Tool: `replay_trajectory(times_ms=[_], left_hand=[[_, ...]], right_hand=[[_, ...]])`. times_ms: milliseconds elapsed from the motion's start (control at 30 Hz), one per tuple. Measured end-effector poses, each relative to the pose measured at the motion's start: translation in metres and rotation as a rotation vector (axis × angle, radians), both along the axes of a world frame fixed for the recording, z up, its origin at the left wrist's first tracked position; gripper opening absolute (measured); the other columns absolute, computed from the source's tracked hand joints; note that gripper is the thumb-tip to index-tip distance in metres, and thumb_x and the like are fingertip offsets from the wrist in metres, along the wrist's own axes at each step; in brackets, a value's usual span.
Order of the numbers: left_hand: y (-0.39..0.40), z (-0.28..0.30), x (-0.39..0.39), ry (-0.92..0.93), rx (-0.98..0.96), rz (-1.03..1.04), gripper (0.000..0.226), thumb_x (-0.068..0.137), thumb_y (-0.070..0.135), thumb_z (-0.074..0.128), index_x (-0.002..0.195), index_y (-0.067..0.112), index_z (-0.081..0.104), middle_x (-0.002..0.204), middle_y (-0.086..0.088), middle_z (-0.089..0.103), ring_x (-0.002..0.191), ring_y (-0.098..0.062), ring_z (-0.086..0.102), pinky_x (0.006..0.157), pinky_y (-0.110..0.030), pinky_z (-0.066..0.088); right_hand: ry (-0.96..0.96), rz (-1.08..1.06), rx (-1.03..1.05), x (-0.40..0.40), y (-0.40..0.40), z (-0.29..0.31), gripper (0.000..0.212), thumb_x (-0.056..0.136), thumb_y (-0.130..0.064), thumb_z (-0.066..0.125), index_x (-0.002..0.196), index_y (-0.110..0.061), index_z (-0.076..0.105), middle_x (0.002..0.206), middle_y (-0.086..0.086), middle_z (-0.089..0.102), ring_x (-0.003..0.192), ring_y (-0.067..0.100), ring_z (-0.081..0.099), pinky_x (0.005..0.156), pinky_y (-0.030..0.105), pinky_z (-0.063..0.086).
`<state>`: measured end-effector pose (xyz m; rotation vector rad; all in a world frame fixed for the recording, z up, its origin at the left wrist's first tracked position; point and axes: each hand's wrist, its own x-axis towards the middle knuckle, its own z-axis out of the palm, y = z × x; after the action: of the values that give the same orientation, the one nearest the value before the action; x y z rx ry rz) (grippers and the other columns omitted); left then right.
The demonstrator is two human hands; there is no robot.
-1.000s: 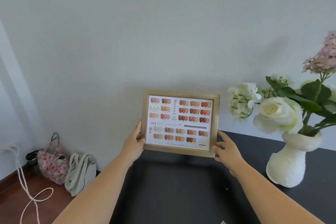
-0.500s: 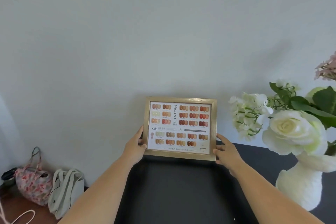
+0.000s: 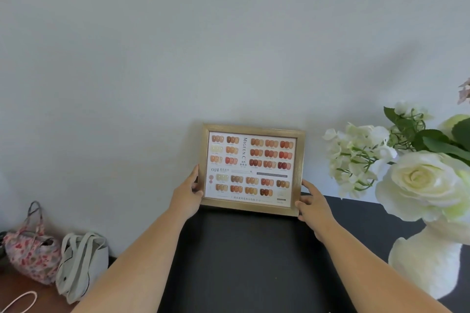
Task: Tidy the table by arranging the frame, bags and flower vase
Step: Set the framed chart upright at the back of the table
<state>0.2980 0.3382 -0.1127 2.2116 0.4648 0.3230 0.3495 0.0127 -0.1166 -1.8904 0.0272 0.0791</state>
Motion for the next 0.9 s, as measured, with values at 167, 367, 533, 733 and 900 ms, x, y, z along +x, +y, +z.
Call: replay_trajectory(times_ms=[167, 367, 533, 733, 900], left_hand=[[0.002, -0.012, -0.007, 0.017, -0.023, -0.005, 0.081, 0.097, 0.012, 0.056, 0.152, 0.047, 0.009, 0.137, 0.001, 0.056, 0.122, -0.020, 0.054, 0.099, -0.033, 0.042], [-0.004, -0.009, -0.016, 0.037, 0.065, -0.009, 0.081, 0.098, 0.016, 0.056, 0.152, 0.046, 0.003, 0.138, 0.000, 0.056, 0.123, -0.022, 0.055, 0.099, -0.033, 0.043], [-0.008, -0.006, -0.022, 0.070, 0.130, 0.016, 0.084, 0.098, 0.014, 0.055, 0.153, 0.045, -0.001, 0.133, -0.001, 0.057, 0.111, -0.017, 0.058, 0.090, -0.030, 0.046], [-0.018, -0.002, -0.035, 0.125, 0.021, -0.016, 0.092, 0.095, 0.014, 0.059, 0.154, 0.038, -0.008, 0.145, -0.004, 0.049, 0.127, -0.025, 0.051, 0.103, -0.040, 0.041], [-0.031, -0.004, -0.051, 0.146, -0.087, 0.081, 0.100, 0.090, 0.010, 0.066, 0.156, 0.029, -0.008, 0.159, -0.008, 0.031, 0.140, -0.029, 0.040, 0.111, -0.046, 0.035]], right_hand=[[-0.012, -0.003, -0.039, -0.005, -0.004, -0.004, 0.068, 0.091, 0.000, 0.054, 0.139, -0.046, 0.040, 0.092, -0.006, 0.071, 0.092, 0.015, 0.064, 0.083, 0.041, 0.056], [-0.017, 0.002, -0.062, -0.014, -0.007, -0.006, 0.069, 0.092, -0.003, 0.056, 0.143, -0.046, 0.036, 0.092, -0.010, 0.070, 0.090, 0.012, 0.064, 0.077, 0.036, 0.055], [-0.012, 0.015, -0.100, -0.019, -0.010, -0.001, 0.069, 0.092, -0.007, 0.057, 0.143, -0.047, 0.033, 0.091, -0.014, 0.068, 0.083, 0.007, 0.061, 0.057, 0.022, 0.042], [0.022, 0.076, -0.120, -0.027, -0.016, -0.003, 0.077, 0.092, -0.013, 0.063, 0.150, -0.041, 0.021, 0.095, -0.013, 0.066, 0.093, 0.010, 0.057, 0.078, 0.028, 0.040], [0.043, 0.060, -0.074, -0.036, -0.027, -0.010, 0.070, 0.091, -0.015, 0.063, 0.148, -0.037, 0.028, 0.108, -0.011, 0.064, 0.101, 0.013, 0.055, 0.083, 0.030, 0.037]])
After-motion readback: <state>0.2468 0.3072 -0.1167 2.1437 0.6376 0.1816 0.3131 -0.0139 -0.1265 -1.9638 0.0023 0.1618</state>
